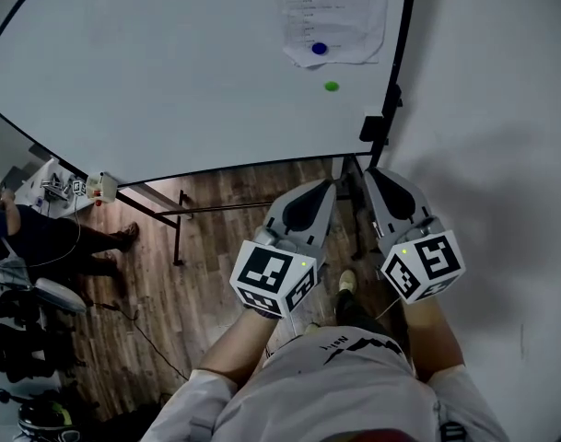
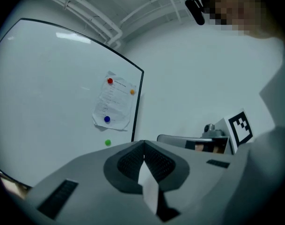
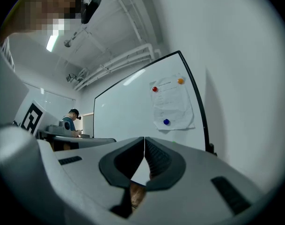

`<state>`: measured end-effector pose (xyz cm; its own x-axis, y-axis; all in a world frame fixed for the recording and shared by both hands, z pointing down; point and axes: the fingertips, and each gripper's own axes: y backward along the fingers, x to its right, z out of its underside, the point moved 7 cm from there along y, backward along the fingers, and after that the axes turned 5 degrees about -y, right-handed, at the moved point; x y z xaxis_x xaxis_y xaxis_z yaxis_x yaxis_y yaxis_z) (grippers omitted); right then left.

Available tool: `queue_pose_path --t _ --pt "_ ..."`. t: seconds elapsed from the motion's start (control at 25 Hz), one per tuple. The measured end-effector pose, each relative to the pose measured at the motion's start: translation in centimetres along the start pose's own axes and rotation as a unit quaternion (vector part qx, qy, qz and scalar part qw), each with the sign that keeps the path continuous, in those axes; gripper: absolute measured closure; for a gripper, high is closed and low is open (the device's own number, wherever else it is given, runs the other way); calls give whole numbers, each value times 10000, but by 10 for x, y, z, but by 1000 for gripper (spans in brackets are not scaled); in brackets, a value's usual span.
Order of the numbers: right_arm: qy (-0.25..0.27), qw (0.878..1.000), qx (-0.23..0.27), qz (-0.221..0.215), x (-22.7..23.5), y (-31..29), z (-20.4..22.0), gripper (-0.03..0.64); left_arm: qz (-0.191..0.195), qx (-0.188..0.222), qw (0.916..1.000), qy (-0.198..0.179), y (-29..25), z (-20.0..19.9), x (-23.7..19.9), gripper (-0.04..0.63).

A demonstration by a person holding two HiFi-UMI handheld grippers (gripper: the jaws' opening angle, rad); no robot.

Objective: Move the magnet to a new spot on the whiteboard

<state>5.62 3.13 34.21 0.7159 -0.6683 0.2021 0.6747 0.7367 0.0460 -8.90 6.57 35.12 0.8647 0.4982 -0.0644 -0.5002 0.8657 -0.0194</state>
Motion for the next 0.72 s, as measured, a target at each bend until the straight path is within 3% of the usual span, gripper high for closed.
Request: queue_pose_path --t 0.44,0.72 --pt "316 9978 353 -461 90 -98 -83 601 -329 236 9988 -265 -116 -58 -51 584" --pt "677 9956 558 -336 115 -135 -126 600 -263 241 9987 -370 -155 -88 -73 584"
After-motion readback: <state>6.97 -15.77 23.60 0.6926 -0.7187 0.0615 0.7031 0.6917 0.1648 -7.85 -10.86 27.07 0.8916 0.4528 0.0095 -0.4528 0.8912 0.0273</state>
